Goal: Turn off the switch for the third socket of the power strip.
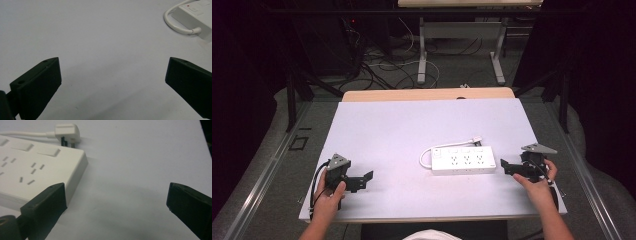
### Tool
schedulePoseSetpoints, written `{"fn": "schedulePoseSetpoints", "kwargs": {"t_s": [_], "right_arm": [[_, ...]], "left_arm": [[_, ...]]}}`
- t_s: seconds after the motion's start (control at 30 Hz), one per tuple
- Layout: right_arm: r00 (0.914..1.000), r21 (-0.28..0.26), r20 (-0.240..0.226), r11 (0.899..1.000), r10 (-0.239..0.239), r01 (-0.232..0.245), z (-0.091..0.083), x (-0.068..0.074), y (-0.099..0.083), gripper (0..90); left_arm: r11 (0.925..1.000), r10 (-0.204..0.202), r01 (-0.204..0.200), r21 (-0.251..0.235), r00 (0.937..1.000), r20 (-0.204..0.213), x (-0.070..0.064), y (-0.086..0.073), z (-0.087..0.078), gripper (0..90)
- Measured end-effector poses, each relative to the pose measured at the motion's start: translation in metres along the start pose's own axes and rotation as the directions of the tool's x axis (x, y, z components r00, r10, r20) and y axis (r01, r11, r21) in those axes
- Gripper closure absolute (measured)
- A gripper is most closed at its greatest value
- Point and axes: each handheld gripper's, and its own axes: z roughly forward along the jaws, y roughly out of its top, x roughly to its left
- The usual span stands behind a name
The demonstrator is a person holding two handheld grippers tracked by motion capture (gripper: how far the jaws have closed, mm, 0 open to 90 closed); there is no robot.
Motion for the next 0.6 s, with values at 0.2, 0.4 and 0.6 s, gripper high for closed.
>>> {"fn": "schedulePoseSetpoints", "kwargs": {"t_s": [0.2, 0.4, 0.6], "right_arm": [[0.9999, -0.063, 0.010, 0.998, 0.012, -0.011, -0.015, 0.018, 0.001, 2.3], [0.9989, -0.092, -0.021, 0.995, -0.042, 0.040, -0.020, 0.033, 0.007, 2.3], [0.9938, -0.096, -0.011, 0.989, -0.111, 0.109, -0.016, 0.038, 0.008, 2.2]], "left_arm": [[0.9999, 0.013, -0.013, -0.009, 0.9999, 0.005, -0.002, 0.002, 0.001, 0.4], [0.9999, 0.004, -0.004, -0.013, 1.0000, -0.003, -0.003, -0.001, -0.005, 0.4], [0.9998, 0.010, -0.010, -0.018, 0.9999, -0.008, -0.004, -0.001, -0.007, 0.4]]}}
